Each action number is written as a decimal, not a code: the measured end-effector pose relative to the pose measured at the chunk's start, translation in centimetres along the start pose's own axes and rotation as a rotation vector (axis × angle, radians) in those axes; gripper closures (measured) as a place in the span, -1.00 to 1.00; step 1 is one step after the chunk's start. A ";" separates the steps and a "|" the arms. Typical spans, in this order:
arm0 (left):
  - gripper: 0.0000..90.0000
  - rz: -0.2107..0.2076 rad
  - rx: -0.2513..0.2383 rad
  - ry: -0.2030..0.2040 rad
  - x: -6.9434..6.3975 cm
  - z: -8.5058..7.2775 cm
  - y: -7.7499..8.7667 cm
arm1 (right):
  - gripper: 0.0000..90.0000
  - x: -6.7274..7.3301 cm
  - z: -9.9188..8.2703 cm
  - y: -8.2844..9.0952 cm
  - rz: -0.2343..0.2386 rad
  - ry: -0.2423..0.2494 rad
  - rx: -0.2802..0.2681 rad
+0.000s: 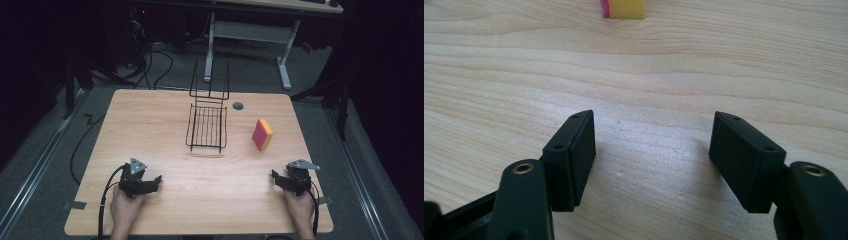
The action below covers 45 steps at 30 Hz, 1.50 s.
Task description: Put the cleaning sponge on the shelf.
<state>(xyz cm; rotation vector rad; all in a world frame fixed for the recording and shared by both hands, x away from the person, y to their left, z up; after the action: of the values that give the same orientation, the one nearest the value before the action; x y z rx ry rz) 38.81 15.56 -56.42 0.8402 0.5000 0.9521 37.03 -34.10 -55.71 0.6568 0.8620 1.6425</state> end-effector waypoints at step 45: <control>-0.58 0.001 -0.001 0.002 0.0 0.0 0.0 | -0.24 0.1 -0.1 0.0 0.011 0.006 0.003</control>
<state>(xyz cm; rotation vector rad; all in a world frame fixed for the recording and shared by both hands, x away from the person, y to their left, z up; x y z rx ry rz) 38.83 15.57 -56.41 0.8389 0.5013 0.9539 36.92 -33.98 -55.73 0.6608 0.8667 1.6541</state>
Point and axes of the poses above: each handheld gripper's, and its own axes: y roughly backward along the jaws, z roughly out of its top, x roughly to its left, the point moved 4 cm from there along -y, roughly forward along the jaws, and after that the axes turned 11 degrees about x, right-handed, at the moved point
